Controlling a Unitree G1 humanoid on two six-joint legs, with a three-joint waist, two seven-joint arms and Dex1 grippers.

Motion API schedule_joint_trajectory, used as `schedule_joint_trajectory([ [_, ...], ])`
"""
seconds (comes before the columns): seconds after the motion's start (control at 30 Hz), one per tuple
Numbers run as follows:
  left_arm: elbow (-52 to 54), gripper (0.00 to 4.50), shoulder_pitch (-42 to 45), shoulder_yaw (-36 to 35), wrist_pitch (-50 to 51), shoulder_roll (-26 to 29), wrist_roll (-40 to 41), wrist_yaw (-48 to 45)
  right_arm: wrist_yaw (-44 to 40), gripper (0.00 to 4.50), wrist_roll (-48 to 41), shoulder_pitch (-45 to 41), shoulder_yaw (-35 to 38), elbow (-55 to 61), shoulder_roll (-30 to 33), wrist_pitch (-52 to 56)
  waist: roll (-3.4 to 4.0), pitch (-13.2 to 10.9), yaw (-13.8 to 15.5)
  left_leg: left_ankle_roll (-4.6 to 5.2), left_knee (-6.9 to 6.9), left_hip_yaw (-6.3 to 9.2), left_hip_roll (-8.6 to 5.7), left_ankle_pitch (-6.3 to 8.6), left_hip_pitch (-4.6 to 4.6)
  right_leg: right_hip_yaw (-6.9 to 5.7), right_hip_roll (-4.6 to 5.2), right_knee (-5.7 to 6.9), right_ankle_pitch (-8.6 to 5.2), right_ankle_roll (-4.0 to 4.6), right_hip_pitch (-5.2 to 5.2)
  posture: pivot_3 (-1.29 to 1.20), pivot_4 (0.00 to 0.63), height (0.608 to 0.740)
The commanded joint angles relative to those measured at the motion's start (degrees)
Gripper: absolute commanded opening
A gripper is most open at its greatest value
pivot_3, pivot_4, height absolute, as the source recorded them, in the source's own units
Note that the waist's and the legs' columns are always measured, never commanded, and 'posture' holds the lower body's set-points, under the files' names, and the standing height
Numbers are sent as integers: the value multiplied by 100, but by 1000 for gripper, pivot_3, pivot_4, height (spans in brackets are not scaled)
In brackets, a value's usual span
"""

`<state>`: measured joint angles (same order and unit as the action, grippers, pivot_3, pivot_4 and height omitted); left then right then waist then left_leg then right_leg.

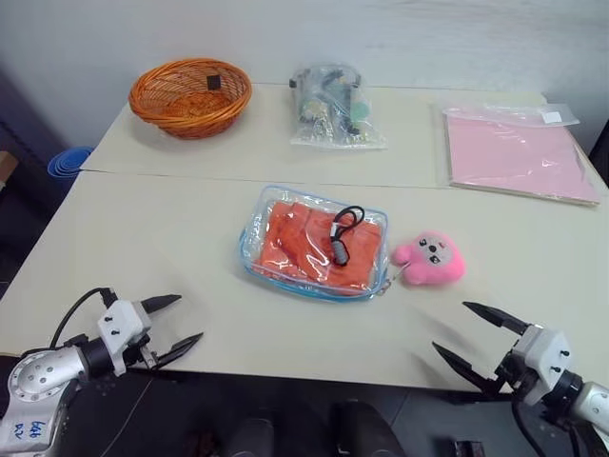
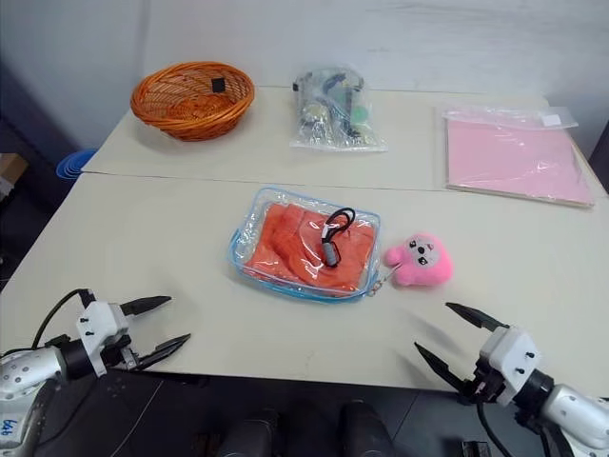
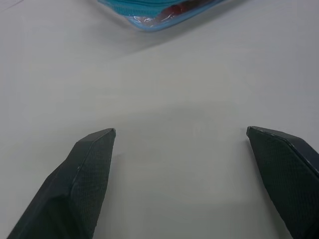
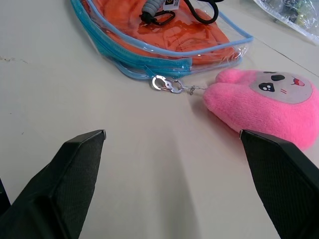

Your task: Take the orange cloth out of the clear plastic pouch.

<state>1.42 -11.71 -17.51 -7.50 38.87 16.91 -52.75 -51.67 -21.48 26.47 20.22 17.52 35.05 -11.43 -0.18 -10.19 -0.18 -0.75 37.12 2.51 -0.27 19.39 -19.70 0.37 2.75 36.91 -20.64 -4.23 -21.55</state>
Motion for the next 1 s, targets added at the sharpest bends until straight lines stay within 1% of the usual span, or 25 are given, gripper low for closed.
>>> schedule_joint_trajectory([
  [0.03,57,4436,81,-21,-61,17,45,34,13,4500,-3,-50,7,-26,-42,-156,0,0,-4,0,0,-1,0,0,0,1,0,0,0,0,0,0,150,740],
  [0.33,30,4436,310,-78,106,-102,116,270,19,4500,80,-121,-71,-249,-85,-276,0,0,-1,0,-2,0,0,1,2,0,0,2,1,-2,0,0,150,740],
  [0.5,-14,4436,496,-106,310,-50,176,332,63,4500,144,-123,-80,-309,-109,-395,0,0,2,0,0,0,0,0,3,0,-1,4,1,-2,0,0,150,740],
  [0.7,226,4436,645,-170,908,182,748,-93,57,4500,14,-14,-168,-66,-173,-411,0,0,-1,-1,-2,1,0,0,4,-1,-2,6,1,-2,0,0,150,740],
  [0.77,351,4436,752,-214,1226,300,1106,-327,96,4500,-211,-62,-285,334,-157,-135,0,0,-1,-2,-1,1,0,0,3,-1,-2,7,1,-2,0,0,150,740],
  [0.83,502,4436,871,-273,1549,418,1476,-526,260,4500,-481,-238,-475,889,-85,395,0,0,-16,-4,0,3,1,-1,4,-1,-2,11,1,-2,0,0,150,740],
  [0.87,577,4436,967,-324,1788,470,1712,-572,465,4500,-575,-520,-685,1249,-1,891,0,0,-21,-6,0,3,1,-3,4,-1,-2,12,1,-2,0,0,150,740],
  [0.93,657,4436,1060,-362,2096,554,1935,-638,832,4500,-700,-983,-982,1688,97,1714,1,0,-63,-10,4,3,2,-5,6,0,-2,17,1,-2,0,0,150,740],
  [1.0,695,4436,1104,-253,2159,647,1971,-915,1511,4500,-781,-2089,-1540,1770,-66,2929,-5,-1,-127,-13,3,4,1,-7,13,1,-2,20,1,-1,1,0,150,740],
])
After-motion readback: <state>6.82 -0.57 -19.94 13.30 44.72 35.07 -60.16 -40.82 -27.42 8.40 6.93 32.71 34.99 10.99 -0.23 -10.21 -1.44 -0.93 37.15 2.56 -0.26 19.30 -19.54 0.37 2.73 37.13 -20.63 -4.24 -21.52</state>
